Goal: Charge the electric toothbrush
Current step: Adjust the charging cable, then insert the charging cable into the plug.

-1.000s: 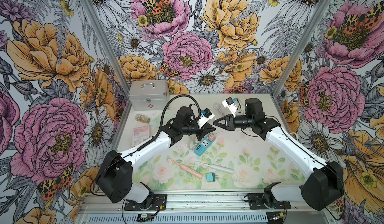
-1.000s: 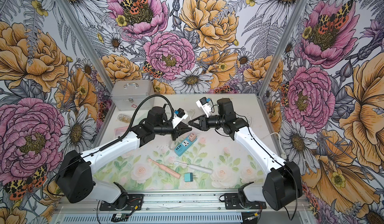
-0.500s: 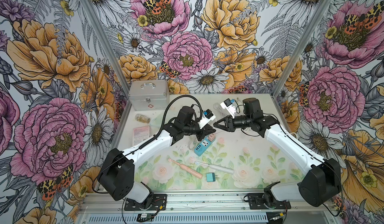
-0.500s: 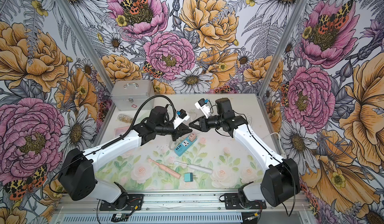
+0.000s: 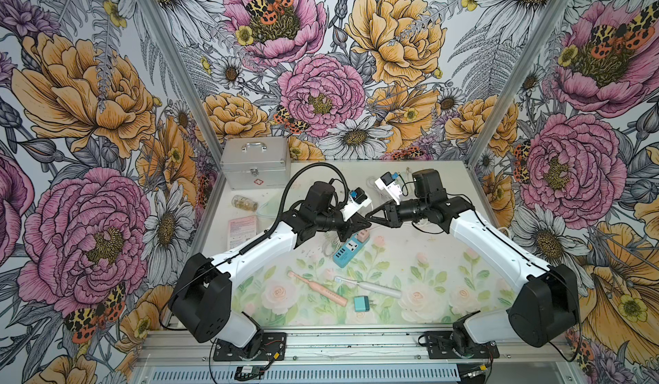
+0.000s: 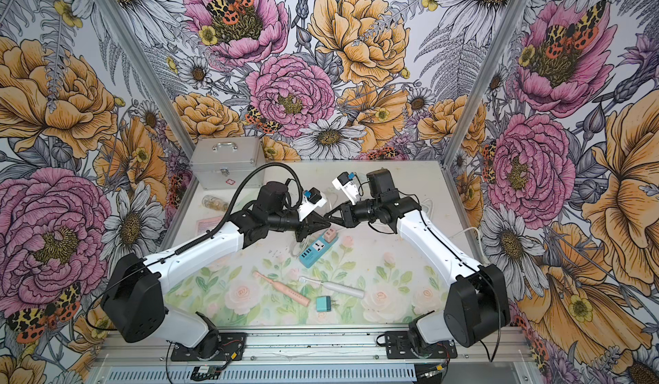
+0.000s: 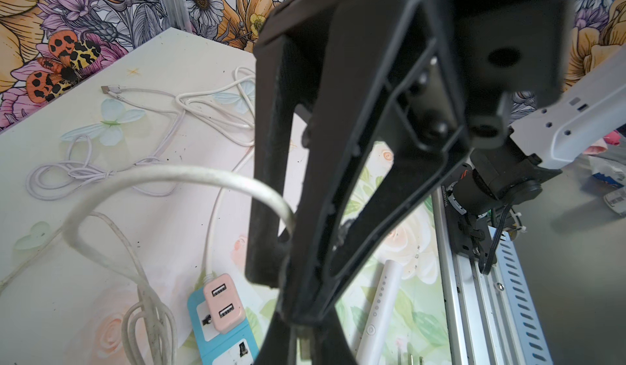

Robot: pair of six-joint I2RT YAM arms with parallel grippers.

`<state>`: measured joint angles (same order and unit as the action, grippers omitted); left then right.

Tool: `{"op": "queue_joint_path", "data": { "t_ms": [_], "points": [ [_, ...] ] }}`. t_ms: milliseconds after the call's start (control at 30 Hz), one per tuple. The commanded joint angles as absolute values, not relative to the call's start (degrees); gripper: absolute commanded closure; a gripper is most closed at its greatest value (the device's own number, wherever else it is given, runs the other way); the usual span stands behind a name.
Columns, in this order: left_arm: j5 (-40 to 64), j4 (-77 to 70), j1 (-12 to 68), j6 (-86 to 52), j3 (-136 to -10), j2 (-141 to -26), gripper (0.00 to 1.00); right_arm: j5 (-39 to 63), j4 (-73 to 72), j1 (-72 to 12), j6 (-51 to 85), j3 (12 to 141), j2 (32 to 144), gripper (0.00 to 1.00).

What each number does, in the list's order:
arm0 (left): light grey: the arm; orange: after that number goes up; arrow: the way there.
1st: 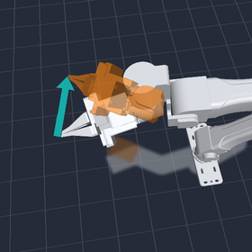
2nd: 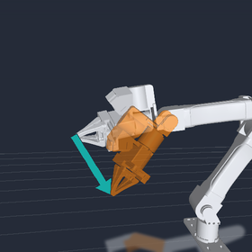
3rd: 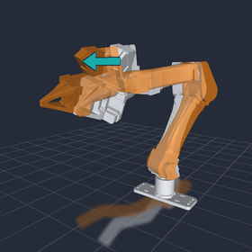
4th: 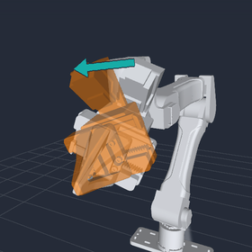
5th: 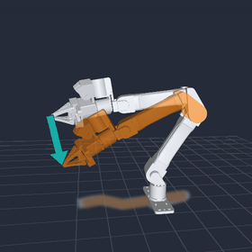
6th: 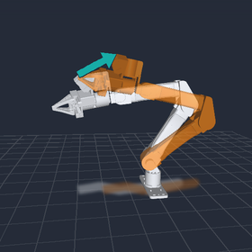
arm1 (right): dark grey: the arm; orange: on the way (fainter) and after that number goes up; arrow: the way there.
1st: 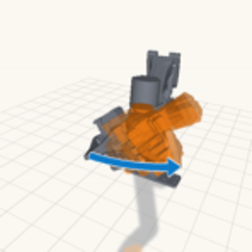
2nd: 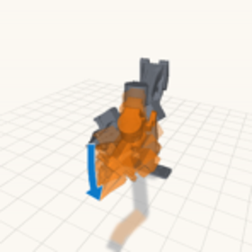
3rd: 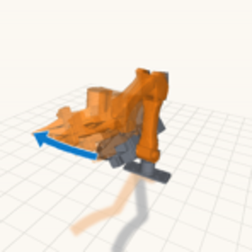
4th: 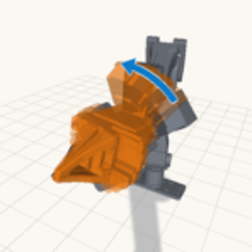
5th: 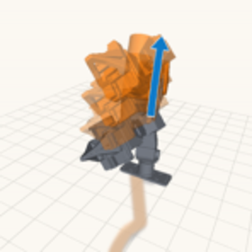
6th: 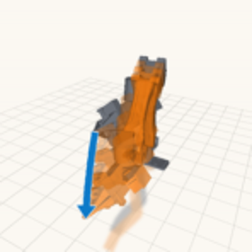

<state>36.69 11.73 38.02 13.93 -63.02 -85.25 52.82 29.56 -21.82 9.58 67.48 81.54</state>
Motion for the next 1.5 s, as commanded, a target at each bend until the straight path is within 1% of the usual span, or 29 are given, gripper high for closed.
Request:
{"op": "queue_joint_path", "data": {
  "t_ms": [0,100,133,167,200,233,267,300,367,433,533,567,667,767,833,933,1067,1233,1467],
  "points": [
    [38.71,9.93,37.89,15.02,-64.75,-85.58,1.00,52.70,30.15,-22.17,8.07,68.47,81.61,0.84],
    [37.98,9.93,37.92,14.70,-64.58,-85.77,1.00,52.66,30.15,-22.06,7.80,68.31,81.48,0.97],
    [37.88,9.95,37.97,14.51,-64.53,-85.69,1.00,52.42,30.15,-22.06,7.61,68.17,81.40,1.00],
    [37.29,9.67,37.75,14.07,-64.31,-85.37,1.00,51.52,30.15,-22.06,7.48,67.88,81.30,1.00],
    [36.42,9.26,37.63,13.42,-63.77,-84.94,0.92,50.14,30.15,-22.07,7.55,67.72,81.17,1.00],
    [35.56,9.10,37.41,12.90,-63.08,-84.41,0.78,48.89,30.15,-22.14,7.64,67.68,81.12,1.00],
    [34.11,8.61,37.16,11.85,-62.02,-83.68,0.71,46.08,30.15,-22.51,7.73,67.55,81.06,1.00],
    [32.03,8.07,36.72,10.36,-60.78,-82.92,0.68,42.46,30.00,-23.09,7.61,67.06,80.70,1.00],
    [27.33,7.48,35.83,6.88,-58.01,-81.57,0.56,35.19,29.40,-24.83,7.43,66.14,80.33,1.00],
    [21.57,7.07,35.57,3.32,-54.63,-80.16,0.56,27.21,26.83,-26.48,8.95,64.32,80.10,1.00],
    [15.48,7.67,36.12,-1.59,-50.73,-79.02,0.55,20.57,14.48,-27.46,15.53,57.03,78.73,1.00],
    [13.70,8.34,36.72,-2.67,-49.94,-79.01,0.55,19.51,11.54,-28.20,16.39,55.79,79.02,1.00],
    [8.13,9.14,39.88,-5.13,-48.21,-79.53,0.55,14.97,8.69,-31.26,16.00,55.37,80.81,1.00],
    [5.76,8.27,41.45,-7.20,-46.52,-81.35,0.55,13.15,2.36,-32.41,16.83,51.62,80.52,1.00],
    [5.31,7.97,41.50,-8.66,-45.99,-82.75,0.55,12.53,-1.58,-33.03,17.90,48.83,80.41,1.00],
    [4.02,7.31,41.18,-10.46,-45.60,-84.83,0.56,8.82,-2.10,-34.42,17.71,47.36,82.26,1.00],
    [4.56,5.98,40.69,-11.90,-44.82,-86.95,0.57,6.51,-4.04,-34.65,17.68,45.80,82.74,1.00],
    [6.15,5.28,40.30,-12.26,-44.91,-89.03,0.58,6.34,-4.09,-34.67,16.92,45.71,84.45,1.00],
    [6.12,4.64,39.60,-13.23,-43.87,-90.16,0.59,8.66,-3.63,-34.98,16.08,45.62,85.51,1.00]
  ]
}}
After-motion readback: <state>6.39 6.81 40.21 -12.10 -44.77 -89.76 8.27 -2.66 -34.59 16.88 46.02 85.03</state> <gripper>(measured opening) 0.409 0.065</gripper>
